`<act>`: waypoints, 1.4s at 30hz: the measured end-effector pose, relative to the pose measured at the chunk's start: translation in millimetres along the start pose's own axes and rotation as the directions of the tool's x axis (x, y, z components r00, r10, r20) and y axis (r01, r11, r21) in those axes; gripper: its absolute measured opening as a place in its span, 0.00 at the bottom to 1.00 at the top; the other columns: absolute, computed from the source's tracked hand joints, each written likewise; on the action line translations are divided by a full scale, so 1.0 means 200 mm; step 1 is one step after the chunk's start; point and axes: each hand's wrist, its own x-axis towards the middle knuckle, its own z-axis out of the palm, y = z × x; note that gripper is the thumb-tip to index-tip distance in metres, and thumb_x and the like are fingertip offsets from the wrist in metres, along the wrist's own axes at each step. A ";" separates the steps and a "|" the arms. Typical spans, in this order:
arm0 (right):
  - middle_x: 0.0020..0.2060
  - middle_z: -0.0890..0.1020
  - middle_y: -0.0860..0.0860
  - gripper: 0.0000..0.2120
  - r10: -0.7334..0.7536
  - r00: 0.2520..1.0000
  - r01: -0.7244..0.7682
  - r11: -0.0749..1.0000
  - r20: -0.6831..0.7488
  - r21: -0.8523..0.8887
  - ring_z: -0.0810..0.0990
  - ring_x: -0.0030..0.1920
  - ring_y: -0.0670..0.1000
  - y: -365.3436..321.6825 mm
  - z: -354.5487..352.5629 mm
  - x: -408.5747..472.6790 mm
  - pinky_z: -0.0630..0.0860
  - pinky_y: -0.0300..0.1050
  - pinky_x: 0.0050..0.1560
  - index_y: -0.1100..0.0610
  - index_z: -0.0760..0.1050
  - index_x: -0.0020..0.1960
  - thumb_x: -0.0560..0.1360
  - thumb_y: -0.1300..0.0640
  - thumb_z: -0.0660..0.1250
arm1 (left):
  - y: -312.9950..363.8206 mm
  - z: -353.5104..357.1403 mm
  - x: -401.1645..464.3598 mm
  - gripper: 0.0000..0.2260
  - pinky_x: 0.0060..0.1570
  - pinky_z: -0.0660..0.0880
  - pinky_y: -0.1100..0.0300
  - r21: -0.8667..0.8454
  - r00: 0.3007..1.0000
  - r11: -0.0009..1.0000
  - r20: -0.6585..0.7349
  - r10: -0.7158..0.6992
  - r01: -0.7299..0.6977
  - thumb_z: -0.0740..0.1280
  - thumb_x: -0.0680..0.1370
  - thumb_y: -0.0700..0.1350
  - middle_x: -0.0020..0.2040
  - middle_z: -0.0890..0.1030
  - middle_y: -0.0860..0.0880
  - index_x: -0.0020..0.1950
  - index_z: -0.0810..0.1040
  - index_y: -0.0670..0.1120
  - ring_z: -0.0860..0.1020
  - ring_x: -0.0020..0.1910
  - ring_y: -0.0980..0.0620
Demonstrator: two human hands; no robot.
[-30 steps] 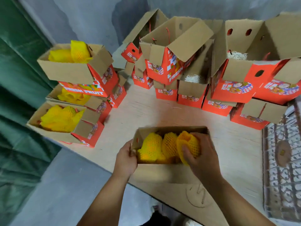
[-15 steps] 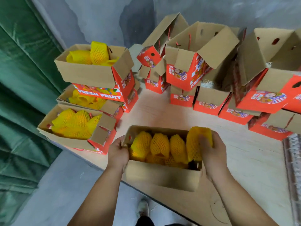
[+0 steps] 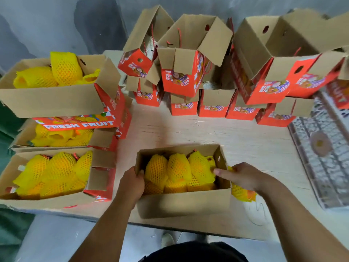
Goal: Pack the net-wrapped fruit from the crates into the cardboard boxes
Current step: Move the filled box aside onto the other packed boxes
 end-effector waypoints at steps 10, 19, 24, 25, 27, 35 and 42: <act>0.38 0.86 0.60 0.14 -0.087 0.995 0.090 0.994 0.044 -0.063 0.84 0.42 0.59 -0.16 -0.19 -0.09 0.79 0.54 0.45 0.61 0.84 0.38 0.69 0.51 0.67 | 0.18 -0.14 -0.11 0.12 0.61 0.74 0.48 0.047 0.992 0.994 -0.077 0.105 -0.102 0.58 0.87 0.49 0.52 0.80 0.51 0.65 0.76 0.47 0.78 0.52 0.49; 0.21 0.71 0.50 0.18 -0.400 0.917 0.395 0.901 0.008 -0.179 0.69 0.27 0.48 -0.76 -0.61 -0.44 0.66 0.47 0.34 0.56 0.75 0.25 0.72 0.53 0.71 | 0.41 -0.83 -0.45 0.07 0.44 0.73 0.51 -0.047 0.930 0.963 -0.276 0.244 -0.266 0.68 0.78 0.46 0.37 0.84 0.52 0.44 0.84 0.49 0.80 0.40 0.46; 0.32 0.83 0.54 0.13 -0.569 0.812 0.584 0.792 0.130 -0.178 0.82 0.38 0.57 -1.21 -0.51 -0.51 0.81 0.57 0.46 0.56 0.83 0.33 0.71 0.48 0.71 | 0.31 -1.29 -0.53 0.10 0.44 0.73 0.43 -0.113 0.908 0.965 -0.378 0.179 -0.237 0.70 0.81 0.47 0.40 0.81 0.37 0.47 0.82 0.41 0.76 0.40 0.43; 0.36 0.85 0.56 0.14 -0.575 0.805 0.593 0.782 0.144 -0.195 0.84 0.42 0.60 -1.31 -0.46 -0.50 0.82 0.60 0.50 0.57 0.84 0.36 0.70 0.46 0.71 | 0.28 -1.39 -0.54 0.10 0.45 0.76 0.40 -0.100 0.899 0.972 -0.409 0.155 -0.213 0.69 0.82 0.47 0.42 0.83 0.35 0.47 0.83 0.42 0.78 0.41 0.41; 0.40 0.85 0.55 0.16 -0.581 0.795 0.606 0.765 0.172 -0.218 0.84 0.45 0.57 -1.49 -0.33 -0.49 0.81 0.56 0.48 0.54 0.85 0.41 0.68 0.41 0.69 | 0.21 -1.57 -0.51 0.08 0.47 0.79 0.40 -0.075 0.869 0.984 -0.482 0.107 -0.163 0.69 0.82 0.47 0.45 0.85 0.35 0.47 0.84 0.44 0.82 0.41 0.39; 0.39 0.75 0.51 0.18 -0.507 0.837 0.541 0.823 0.204 -0.176 0.75 0.37 0.48 -1.91 0.32 -0.32 0.67 0.40 0.32 0.57 0.77 0.53 0.71 0.44 0.70 | -0.09 -1.89 -0.05 0.07 0.39 0.77 0.55 0.042 0.850 0.994 -0.523 -0.062 0.099 0.70 0.81 0.45 0.45 0.84 0.37 0.51 0.83 0.41 0.81 0.39 0.42; 0.36 0.77 0.44 0.29 -0.510 0.854 0.513 0.858 0.106 -0.008 0.77 0.37 0.45 -1.86 0.49 -0.25 0.68 0.40 0.33 0.48 0.73 0.39 0.55 0.24 0.64 | -0.30 -1.80 0.04 0.13 0.54 0.81 0.45 0.011 0.668 1.000 -0.744 0.013 -0.006 0.64 0.74 0.50 0.51 0.84 0.47 0.57 0.81 0.52 0.82 0.50 0.39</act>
